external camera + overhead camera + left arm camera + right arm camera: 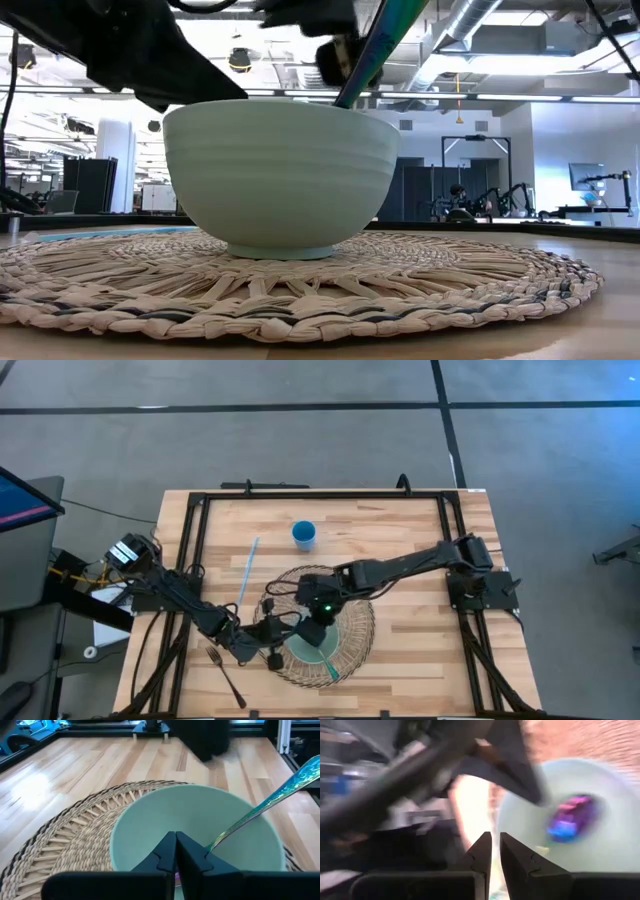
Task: Pick & Place Utensil
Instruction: Put the black fork into the green bowl on the brown placemat
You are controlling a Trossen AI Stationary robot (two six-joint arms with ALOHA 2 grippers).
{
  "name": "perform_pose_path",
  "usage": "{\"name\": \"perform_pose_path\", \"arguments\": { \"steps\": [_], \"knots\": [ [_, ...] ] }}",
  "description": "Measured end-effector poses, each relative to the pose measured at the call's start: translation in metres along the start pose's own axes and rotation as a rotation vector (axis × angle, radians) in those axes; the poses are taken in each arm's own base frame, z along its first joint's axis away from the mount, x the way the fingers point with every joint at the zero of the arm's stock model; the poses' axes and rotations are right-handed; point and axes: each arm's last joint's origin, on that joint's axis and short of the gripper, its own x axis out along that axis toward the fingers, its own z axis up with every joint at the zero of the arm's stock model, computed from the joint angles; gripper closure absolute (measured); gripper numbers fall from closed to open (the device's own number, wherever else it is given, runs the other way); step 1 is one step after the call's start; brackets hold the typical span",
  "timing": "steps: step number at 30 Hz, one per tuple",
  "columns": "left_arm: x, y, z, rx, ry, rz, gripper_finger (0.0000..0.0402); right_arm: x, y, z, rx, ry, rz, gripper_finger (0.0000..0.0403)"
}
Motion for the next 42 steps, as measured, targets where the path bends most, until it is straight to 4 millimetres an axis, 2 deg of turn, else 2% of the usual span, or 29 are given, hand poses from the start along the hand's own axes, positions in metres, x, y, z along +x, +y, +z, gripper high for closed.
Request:
{"name": "perform_pose_path", "arguments": {
  "steps": [4, 9, 14, 17, 21, 28, 34, 38, 42],
  "knots": [
    [-0.007, 0.000, 0.008, -0.046, -0.025, -0.019, 0.0390, -0.035, 0.008, -0.013, -0.093, -0.095, -0.187, 0.0370],
    [-0.019, 0.008, 0.029, -0.097, -0.095, -0.008, 0.0390, -0.080, 0.023, -0.037, -0.203, -0.220, -0.379, 0.0372],
    [-0.033, 0.017, 0.048, -0.071, -0.160, 0.008, 0.0390, -0.105, 0.046, -0.069, -0.400, -0.326, -0.484, 0.0374],
    [-0.039, 0.021, 0.055, -0.075, -0.182, -0.008, 0.0390, -0.104, 0.054, -0.094, -0.487, -0.393, -0.563, 0.0374],
    [-0.044, 0.023, 0.061, -0.061, -0.198, -0.040, 0.0390, -0.100, 0.055, -0.125, -0.544, -0.451, -0.641, 0.0376],
    [-0.041, 0.033, 0.065, -0.061, -0.196, -0.006, 0.0380, -0.081, 0.030, -0.164, -0.539, -0.520, -0.720, 0.0375],
    [-0.033, 0.048, 0.071, -0.066, -0.210, 0.050, 0.0361, -0.065, 0.007, -0.180, -0.506, -0.558, -0.705, 0.0379],
    [-0.028, 0.058, 0.074, -0.127, -0.218, 0.092, 0.0359, -0.061, 0.000, -0.180, -0.518, -0.587, -0.730, 0.0383],
    [-0.024, 0.064, 0.075, -0.152, -0.222, 0.119, 0.0364, -0.060, 0.001, -0.173, -0.485, -0.607, -0.695, 0.0383]
  ]
}}
